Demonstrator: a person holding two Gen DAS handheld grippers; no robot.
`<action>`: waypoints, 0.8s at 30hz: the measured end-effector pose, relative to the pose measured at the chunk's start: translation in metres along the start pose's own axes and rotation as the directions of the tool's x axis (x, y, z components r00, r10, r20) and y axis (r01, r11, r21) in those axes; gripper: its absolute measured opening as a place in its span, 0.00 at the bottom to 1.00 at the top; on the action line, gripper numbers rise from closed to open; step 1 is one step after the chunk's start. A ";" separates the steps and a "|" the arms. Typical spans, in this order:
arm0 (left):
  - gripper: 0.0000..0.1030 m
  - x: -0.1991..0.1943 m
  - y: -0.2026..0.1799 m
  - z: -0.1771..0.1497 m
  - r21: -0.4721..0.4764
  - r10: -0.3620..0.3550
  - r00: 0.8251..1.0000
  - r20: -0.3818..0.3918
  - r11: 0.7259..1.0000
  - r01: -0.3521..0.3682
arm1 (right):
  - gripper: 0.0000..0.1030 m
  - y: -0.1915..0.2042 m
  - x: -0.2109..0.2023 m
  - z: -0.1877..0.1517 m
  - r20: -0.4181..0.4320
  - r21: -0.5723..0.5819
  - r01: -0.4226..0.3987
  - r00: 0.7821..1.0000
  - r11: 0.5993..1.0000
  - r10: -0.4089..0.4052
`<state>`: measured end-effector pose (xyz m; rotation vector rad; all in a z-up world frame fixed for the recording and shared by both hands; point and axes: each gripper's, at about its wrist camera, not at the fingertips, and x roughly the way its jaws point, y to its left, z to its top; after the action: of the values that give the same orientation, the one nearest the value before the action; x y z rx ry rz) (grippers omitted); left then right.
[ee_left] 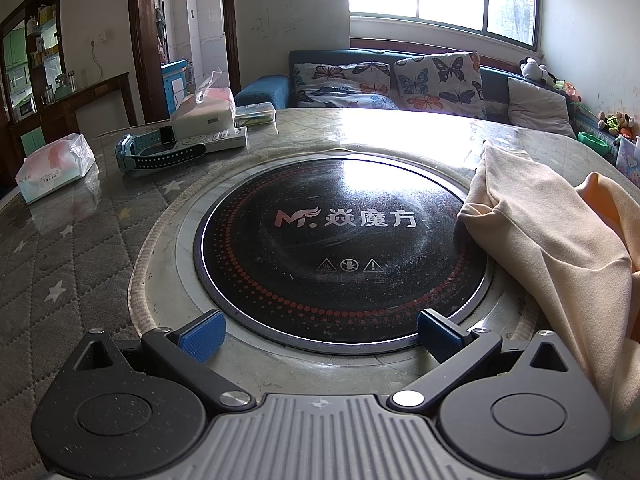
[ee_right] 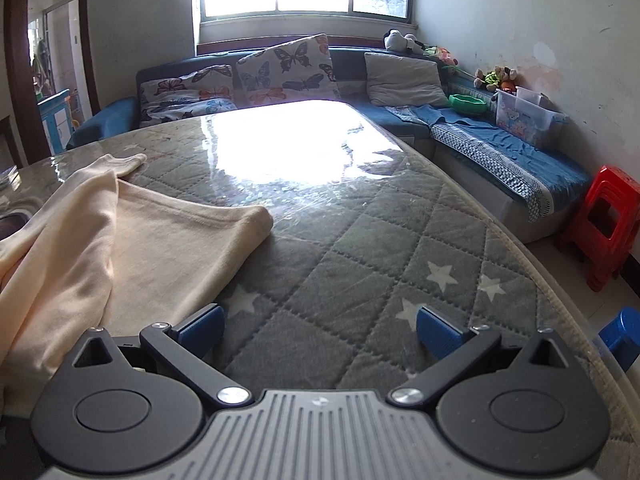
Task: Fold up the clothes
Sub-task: 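Move both tools toward the crumpled cream sweatshirt on the table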
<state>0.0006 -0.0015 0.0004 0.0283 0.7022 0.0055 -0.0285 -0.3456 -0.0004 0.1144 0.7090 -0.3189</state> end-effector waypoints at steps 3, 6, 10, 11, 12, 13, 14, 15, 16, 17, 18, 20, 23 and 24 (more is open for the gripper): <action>1.00 0.000 -0.002 0.001 0.005 0.004 1.000 -0.005 1.000 -0.004 | 1.00 0.001 -0.009 -0.006 -0.003 -0.006 -0.008 1.000 1.000 0.008; 1.00 -0.001 -0.006 0.000 0.006 0.013 1.000 -0.012 1.000 -0.013 | 1.00 0.002 -0.014 -0.008 -0.010 -0.010 -0.017 1.000 1.000 0.017; 1.00 -0.003 -0.007 0.002 -0.016 0.029 0.999 -0.032 0.999 -0.030 | 1.00 0.003 -0.020 -0.011 -0.019 -0.009 -0.025 0.999 1.000 0.025; 1.00 -0.005 -0.008 0.002 -0.016 0.027 0.999 -0.035 0.999 -0.027 | 1.00 0.002 -0.023 -0.013 -0.019 -0.009 -0.026 0.999 1.000 0.026; 1.00 -0.007 -0.009 0.002 -0.009 0.023 0.999 -0.033 1.000 -0.023 | 1.00 0.003 -0.024 -0.015 -0.017 -0.008 -0.027 1.000 1.000 0.027; 1.00 -0.010 -0.011 0.001 -0.001 0.023 0.999 -0.030 1.000 -0.023 | 1.00 0.003 -0.025 -0.016 -0.013 -0.009 -0.027 1.000 1.000 0.027; 1.00 -0.013 -0.013 0.001 0.007 0.023 0.999 -0.029 1.000 -0.023 | 1.00 0.003 -0.025 -0.017 -0.011 -0.009 -0.026 1.000 1.000 0.026; 1.00 -0.015 -0.015 0.000 0.011 0.018 0.999 -0.029 1.000 -0.018 | 1.00 0.003 -0.026 -0.017 -0.011 -0.007 -0.024 1.000 1.000 0.024; 1.00 -0.018 -0.016 -0.001 0.011 0.008 0.999 -0.031 1.000 -0.008 | 1.00 0.003 -0.026 -0.018 -0.012 -0.005 -0.022 1.000 1.000 0.022; 1.00 -0.021 -0.018 -0.002 0.012 0.001 1.000 -0.030 1.000 -0.001 | 1.00 0.004 -0.026 -0.018 -0.013 -0.002 -0.020 1.000 1.000 0.020; 1.00 -0.024 -0.019 -0.003 0.012 -0.005 1.000 -0.027 1.000 0.005 | 1.00 0.004 -0.026 -0.017 -0.017 0.002 -0.016 1.000 1.000 0.016; 1.00 -0.030 -0.023 -0.004 0.012 -0.017 1.000 -0.023 1.000 0.018 | 1.00 0.006 -0.026 -0.017 -0.023 0.005 -0.010 1.000 1.000 0.010; 1.00 -0.038 -0.030 -0.006 0.022 -0.039 0.999 -0.025 0.999 0.040 | 1.00 0.006 -0.026 -0.017 -0.023 0.006 -0.008 1.000 1.000 0.008; 1.00 -0.041 -0.033 -0.007 0.027 -0.045 0.999 -0.024 0.999 0.045 | 1.00 0.006 -0.028 -0.018 -0.024 0.004 -0.010 1.000 1.000 0.010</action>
<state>-0.0356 -0.0345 0.0210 0.0389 0.7260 -0.0472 -0.0570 -0.3290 0.0043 0.1259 0.7315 -0.3100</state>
